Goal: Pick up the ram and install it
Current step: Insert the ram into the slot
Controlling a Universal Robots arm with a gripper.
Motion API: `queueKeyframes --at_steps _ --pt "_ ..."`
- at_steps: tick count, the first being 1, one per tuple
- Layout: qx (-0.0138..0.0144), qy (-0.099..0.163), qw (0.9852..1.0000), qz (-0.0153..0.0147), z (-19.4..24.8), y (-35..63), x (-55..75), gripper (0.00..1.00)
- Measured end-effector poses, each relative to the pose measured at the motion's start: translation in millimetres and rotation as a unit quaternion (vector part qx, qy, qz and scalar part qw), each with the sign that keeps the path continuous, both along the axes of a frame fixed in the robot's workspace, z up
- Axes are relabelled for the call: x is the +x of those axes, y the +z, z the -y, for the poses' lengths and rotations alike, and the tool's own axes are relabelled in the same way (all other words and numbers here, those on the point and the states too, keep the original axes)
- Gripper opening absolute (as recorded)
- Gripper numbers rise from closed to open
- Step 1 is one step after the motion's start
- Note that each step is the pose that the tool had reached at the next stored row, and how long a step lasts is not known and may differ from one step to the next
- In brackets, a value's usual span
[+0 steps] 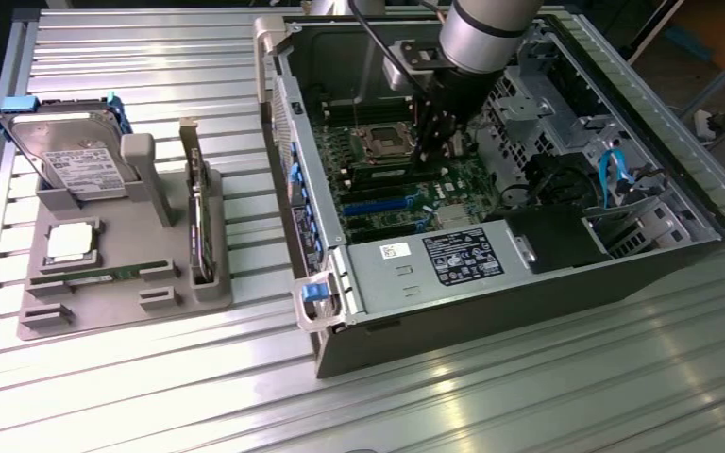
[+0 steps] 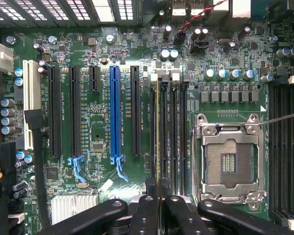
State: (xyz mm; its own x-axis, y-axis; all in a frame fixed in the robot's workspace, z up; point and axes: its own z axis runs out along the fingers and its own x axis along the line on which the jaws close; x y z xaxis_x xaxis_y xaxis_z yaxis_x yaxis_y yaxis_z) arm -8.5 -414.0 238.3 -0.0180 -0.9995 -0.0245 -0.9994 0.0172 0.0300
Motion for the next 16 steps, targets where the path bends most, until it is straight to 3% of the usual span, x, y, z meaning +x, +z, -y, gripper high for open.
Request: queueKeyframes --at_steps 16 --pt "0.0001 0.000 1.0000 0.0003 0.0 -0.1 -0.1 0.12"
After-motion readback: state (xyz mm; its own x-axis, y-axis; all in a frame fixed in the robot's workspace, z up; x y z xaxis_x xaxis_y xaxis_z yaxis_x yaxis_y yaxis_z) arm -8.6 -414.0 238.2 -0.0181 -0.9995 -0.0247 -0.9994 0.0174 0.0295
